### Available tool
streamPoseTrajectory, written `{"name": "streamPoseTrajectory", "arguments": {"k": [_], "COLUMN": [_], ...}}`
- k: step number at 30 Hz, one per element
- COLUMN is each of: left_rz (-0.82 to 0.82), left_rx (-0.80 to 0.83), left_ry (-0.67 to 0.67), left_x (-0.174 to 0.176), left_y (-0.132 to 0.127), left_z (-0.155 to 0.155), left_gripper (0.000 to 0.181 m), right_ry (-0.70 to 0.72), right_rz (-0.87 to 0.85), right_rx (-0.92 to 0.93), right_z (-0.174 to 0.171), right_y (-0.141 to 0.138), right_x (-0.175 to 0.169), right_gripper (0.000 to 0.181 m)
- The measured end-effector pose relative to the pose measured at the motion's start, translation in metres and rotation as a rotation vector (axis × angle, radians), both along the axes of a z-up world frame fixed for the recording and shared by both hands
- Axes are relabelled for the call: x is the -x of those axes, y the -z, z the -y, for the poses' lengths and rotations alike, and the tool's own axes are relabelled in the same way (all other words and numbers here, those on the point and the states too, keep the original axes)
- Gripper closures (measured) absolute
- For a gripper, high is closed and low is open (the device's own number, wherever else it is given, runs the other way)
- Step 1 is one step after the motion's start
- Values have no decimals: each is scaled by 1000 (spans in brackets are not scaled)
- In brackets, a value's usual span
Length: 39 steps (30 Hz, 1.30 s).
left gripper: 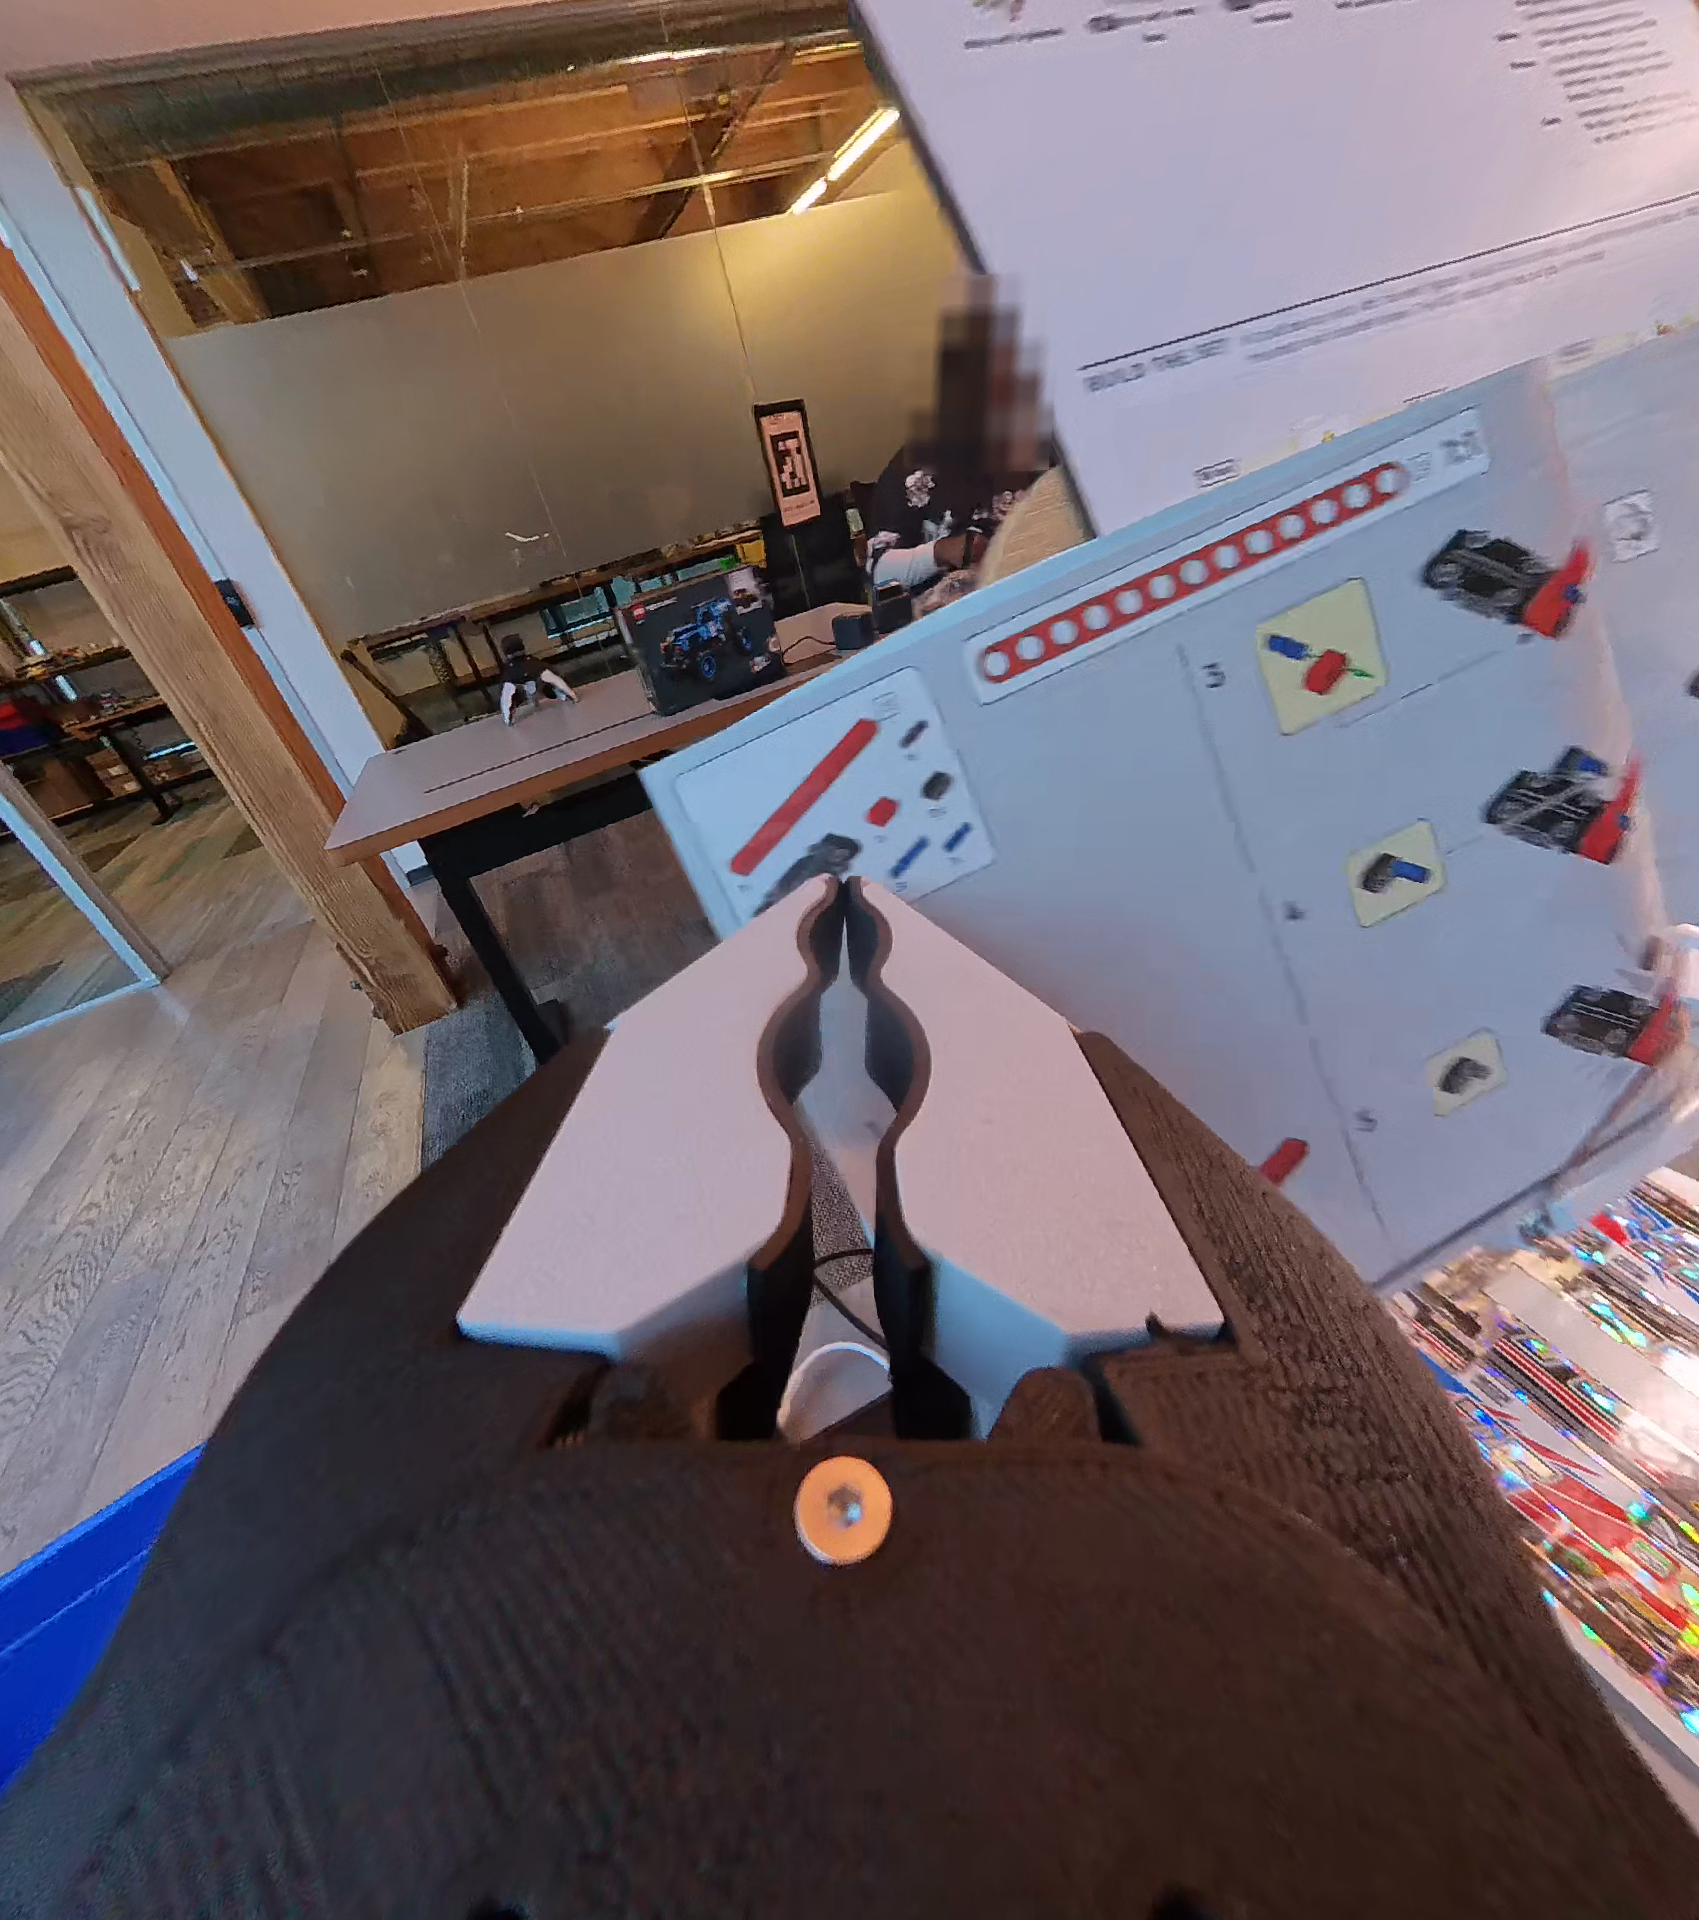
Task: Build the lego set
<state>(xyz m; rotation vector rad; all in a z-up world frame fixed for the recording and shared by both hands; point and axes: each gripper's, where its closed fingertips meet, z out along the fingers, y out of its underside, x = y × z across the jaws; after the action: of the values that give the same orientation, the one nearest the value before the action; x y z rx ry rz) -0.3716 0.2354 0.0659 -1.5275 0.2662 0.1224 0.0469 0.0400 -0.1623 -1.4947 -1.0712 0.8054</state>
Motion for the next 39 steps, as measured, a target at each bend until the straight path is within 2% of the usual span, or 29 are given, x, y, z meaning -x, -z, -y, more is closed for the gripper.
{"name": "streamPoseTrajectory", "arguments": {"k": [3, 6, 9, 12, 14, 17, 19, 21, 22, 24, 25, 27, 32, 36, 39], "left_rz": [-78, -111, -119, -185, -208, -255, -281, -319, -329, -296, -286, -170, 333, 470, 484], "left_rx": [33, 157, 357, 559, 727, 918, 999, 1026, 1013, 1006, 1004, 1034, 1045, 1091, 1136], "left_ry": [109, 336, 574, 770, 854, 835, 798, 730, 709, 691, 694, 761, 1019, 1141, 1201], "left_x": [-53, -135, -217, -274, -291, -282, -269, -257, -254, -253, -255, -267, -309, -320, -328], "left_y": [-1, 19, 70, 142, 194, 258, 286, 305, 308, 308, 309, 306, 267, 262, 267], "left_z": [23, 63, 121, 193, 242, 297, 324, 336, 338, 339, 339, 341, 336, 335, 341], "left_gripper": [181, 181, 176, 172, 156, 144, 141, 143, 146, 173, 176, 175, 176, 175, 176], "right_ry": [-23, -81, -161, -244, -276, -302, -313, -321, -329, -349, -362, -380, -469, -466, -480], "right_rz": [21, 71, 145, 265, 313, 324, 326, 325, 326, 329, 336, 364, 368, 342, 322], "right_rx": [-7, 7, -1, -72, -114, -134, -133, -136, -137, -140, -146, -180, -311, -394, -419], "right_z": [6, 17, 33, 52, 61, 72, 76, 79, 81, 87, 89, 91, 100, 94, 94], "right_y": [2, 10, 20, 32, 36, 35, 35, 34, 34, 35, 36, 38, 31, 22, 19], "right_x": [1, 5, 12, 20, 23, 25, 27, 30, 33, 39, 42, 47, 56, 52, 47], "right_gripper": [174, 172, 170, 170, 170, 170, 170, 170, 170, 170, 170, 168, 151, 155, 146]}}
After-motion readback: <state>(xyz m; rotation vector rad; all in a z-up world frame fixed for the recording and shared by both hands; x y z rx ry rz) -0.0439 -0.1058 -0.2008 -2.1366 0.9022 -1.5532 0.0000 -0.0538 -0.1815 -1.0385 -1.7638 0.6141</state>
